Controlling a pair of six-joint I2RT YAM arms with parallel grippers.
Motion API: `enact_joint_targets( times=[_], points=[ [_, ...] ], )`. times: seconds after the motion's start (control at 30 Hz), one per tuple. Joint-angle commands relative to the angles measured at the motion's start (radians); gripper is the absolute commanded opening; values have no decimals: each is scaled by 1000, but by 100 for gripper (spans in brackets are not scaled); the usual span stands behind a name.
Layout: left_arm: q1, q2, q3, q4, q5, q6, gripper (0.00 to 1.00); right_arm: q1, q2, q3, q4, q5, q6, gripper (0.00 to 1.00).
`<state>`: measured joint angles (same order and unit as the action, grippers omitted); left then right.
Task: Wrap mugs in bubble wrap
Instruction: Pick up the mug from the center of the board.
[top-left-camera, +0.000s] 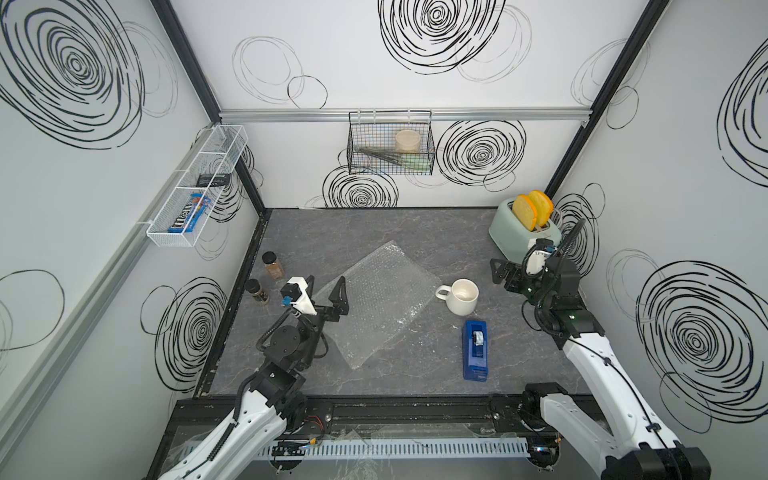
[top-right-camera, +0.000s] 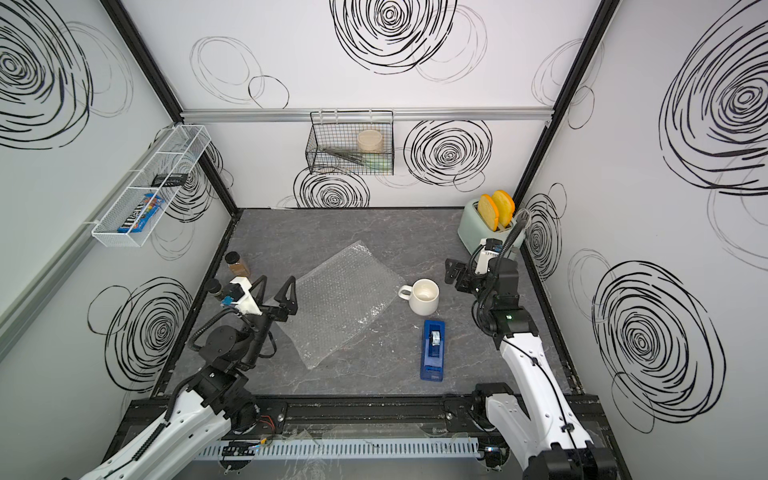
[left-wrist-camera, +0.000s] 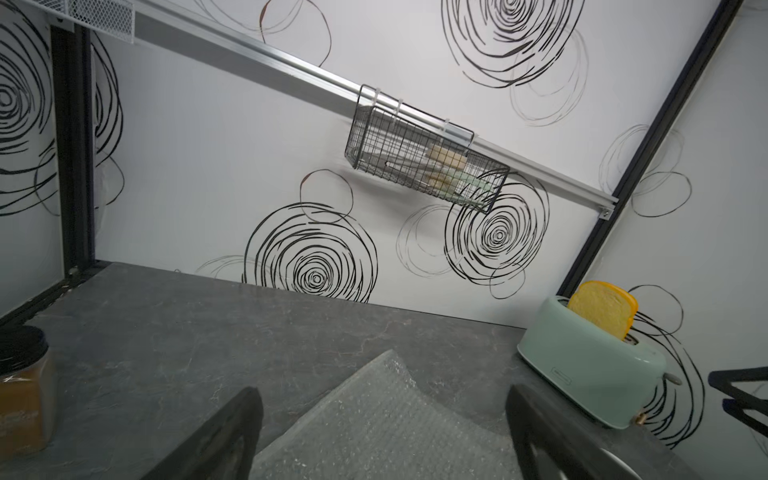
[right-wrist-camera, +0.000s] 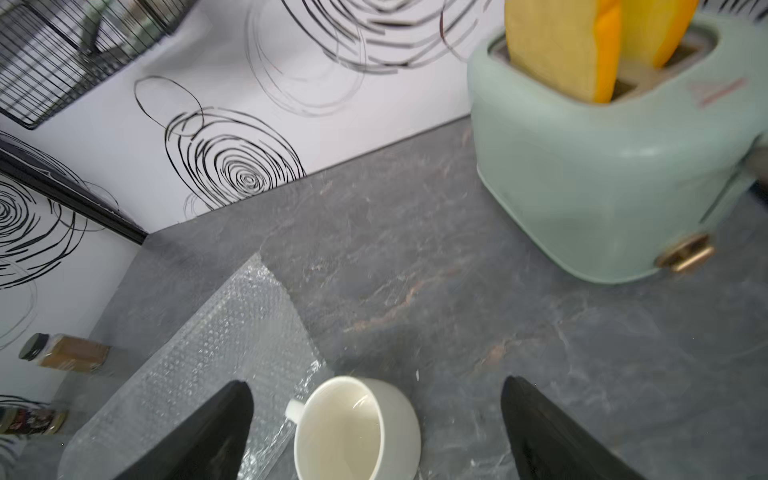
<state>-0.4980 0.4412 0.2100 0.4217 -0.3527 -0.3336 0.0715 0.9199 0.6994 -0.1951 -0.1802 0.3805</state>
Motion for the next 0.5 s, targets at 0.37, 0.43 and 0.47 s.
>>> enact_joint_targets(
  times=[0.37,0.43,0.47],
  points=[
    [106,8,-90,-76,-136,-296,96,279,330,112,-285,284,19,73],
    [115,30,-88,-75,-131,-304,96,292,374,129,-292,302,23,69],
    [119,40,-85,-73,-126,-305,96,292,395,137,-295,304,23,66]
  ],
)
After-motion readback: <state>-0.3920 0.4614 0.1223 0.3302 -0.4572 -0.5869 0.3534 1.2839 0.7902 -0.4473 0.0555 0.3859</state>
